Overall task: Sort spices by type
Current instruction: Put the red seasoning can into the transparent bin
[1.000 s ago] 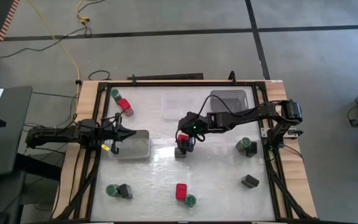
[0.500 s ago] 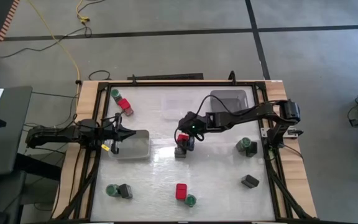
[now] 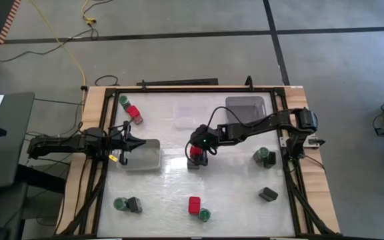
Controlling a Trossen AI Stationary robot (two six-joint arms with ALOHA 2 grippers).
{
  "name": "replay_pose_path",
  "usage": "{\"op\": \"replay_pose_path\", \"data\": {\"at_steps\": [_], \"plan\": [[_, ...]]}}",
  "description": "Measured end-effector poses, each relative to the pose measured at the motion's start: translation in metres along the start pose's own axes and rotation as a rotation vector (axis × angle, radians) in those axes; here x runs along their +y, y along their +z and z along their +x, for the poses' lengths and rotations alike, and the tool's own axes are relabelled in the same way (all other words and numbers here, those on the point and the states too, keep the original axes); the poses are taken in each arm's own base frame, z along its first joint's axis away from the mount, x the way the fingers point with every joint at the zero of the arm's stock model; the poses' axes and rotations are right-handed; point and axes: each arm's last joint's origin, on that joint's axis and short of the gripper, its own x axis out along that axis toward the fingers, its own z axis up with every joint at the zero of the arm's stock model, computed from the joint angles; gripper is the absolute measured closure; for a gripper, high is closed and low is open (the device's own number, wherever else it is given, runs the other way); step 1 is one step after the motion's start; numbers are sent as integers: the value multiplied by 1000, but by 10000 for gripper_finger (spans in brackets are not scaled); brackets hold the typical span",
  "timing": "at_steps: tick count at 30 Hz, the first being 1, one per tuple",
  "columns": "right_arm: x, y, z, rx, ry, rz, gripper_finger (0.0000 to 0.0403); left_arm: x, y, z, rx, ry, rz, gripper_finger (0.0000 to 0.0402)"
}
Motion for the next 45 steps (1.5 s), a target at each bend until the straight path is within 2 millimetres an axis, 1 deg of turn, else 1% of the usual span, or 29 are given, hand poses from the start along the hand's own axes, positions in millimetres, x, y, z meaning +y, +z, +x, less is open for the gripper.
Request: {"op": "replay_pose_path", "data": {"at_steps": [7, 10, 16, 19, 24, 29, 33, 37, 41, 45], "plan": [[-4, -5, -6, 71, -15, 24, 52, 0, 0, 0, 1, 0, 0, 401], [-4, -6, -6, 85, -18, 57, 61, 0, 0, 0, 0, 0, 0, 401], [-3, -6, -6, 85, -15, 63, 87, 0, 0, 0, 1, 0, 0, 401], [-2, -5, -9, 74, -13, 63, 101, 0, 0, 0, 0, 0, 0, 401], [-1, 5, -14, 50, -9, 58, 127, 0, 0, 0, 1, 0, 0, 401], [0, 15, -19, 45, -8, 26, 166, 0, 0, 0, 1, 0, 0, 401], [0, 15, -22, 79, 7, 22, 210, 0, 0, 0, 1, 0, 0, 401], [0, 16, -22, 83, 8, 20, 237, 0, 0, 0, 0, 0, 0, 401], [-6, 16, -22, 82, -2, 33, 245, 0, 0, 0, 1, 0, 0, 401], [-14, 17, -22, 83, -17, 49, 236, 0, 0, 0, 1, 0, 0, 401]]}}
